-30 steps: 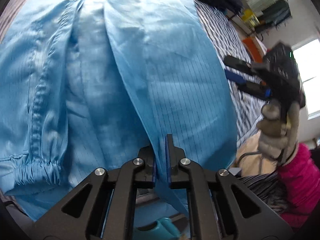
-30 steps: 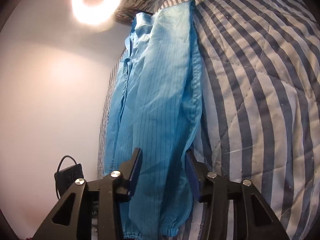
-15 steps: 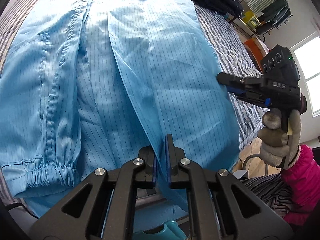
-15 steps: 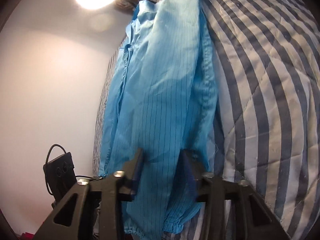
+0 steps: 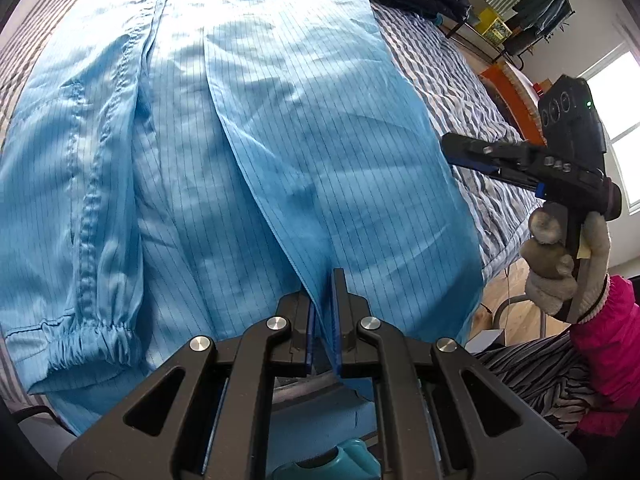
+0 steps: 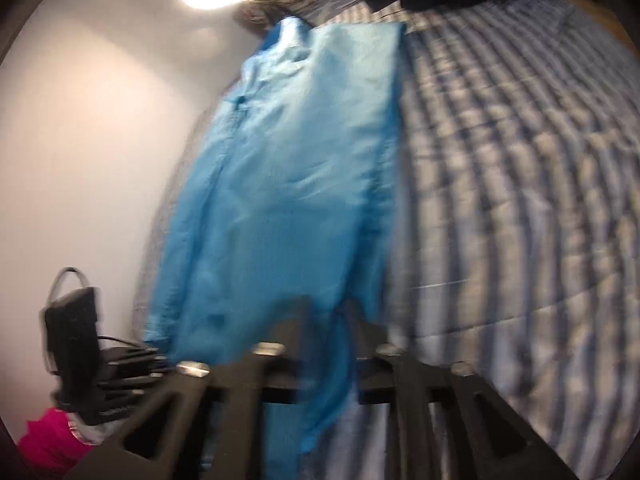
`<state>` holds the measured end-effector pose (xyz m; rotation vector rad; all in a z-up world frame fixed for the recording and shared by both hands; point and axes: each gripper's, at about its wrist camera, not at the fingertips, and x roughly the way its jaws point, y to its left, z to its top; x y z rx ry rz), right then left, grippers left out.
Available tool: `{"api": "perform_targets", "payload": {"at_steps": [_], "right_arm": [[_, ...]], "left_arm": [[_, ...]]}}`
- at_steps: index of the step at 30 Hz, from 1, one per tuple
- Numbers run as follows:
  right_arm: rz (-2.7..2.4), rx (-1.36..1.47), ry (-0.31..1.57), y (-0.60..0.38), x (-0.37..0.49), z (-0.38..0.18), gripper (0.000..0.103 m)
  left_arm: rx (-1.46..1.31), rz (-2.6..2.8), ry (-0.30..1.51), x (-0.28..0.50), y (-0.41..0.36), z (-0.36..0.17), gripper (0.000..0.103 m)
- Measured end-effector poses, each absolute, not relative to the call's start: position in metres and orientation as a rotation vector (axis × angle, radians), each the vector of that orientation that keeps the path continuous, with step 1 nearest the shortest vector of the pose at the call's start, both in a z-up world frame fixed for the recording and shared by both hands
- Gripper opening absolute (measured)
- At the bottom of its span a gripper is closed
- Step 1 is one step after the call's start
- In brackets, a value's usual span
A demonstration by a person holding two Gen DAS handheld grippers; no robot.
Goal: Fold large clothes
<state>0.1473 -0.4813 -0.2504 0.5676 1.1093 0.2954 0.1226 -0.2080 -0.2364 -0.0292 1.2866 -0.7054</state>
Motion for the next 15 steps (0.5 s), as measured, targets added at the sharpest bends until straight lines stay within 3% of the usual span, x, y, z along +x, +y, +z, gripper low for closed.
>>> {"api": "perform_targets", "payload": {"at_steps": [1, 2, 6, 9, 10, 11, 14, 15], "right_arm": [[0.285, 0.598, 1.100, -0.487, 0.145, -0.252, 0.065], [0.285, 0.640, 1.094, -0.495, 0.141, -0.256, 0.073], [0.363, 0.792, 1.101, -0.505, 0.142, -0.274, 0.080], [0.392, 0.832, 1.082, -0.507, 0.148, -0.277, 0.078], [0.399, 0.850, 1.078, -0.507, 0.150, -0.279, 0.068], [0.406, 0.868, 1.083, -0.505, 0.155, -0.281, 0.049], [0.421, 0.929, 1.092, -0.502, 0.161, -0.294, 0.009], [0.409, 0.907, 1.092, -0.501, 0.161, -0.293, 0.003]], "left_arm": [[-0.029, -0.704, 1.286, 0.122, -0.208, -0.237, 0.005], [-0.029, -0.703, 1.287, 0.122, -0.207, -0.238, 0.005], [-0.029, -0.697, 1.291, 0.122, -0.206, -0.239, 0.005], [-0.028, -0.697, 1.289, 0.122, -0.206, -0.238, 0.005], [-0.027, -0.695, 1.289, 0.122, -0.205, -0.238, 0.005], [-0.028, -0.692, 1.289, 0.122, -0.206, -0.239, 0.005], [-0.032, -0.688, 1.288, 0.124, -0.208, -0.238, 0.005], [-0.034, -0.689, 1.287, 0.125, -0.208, -0.238, 0.004]]}}
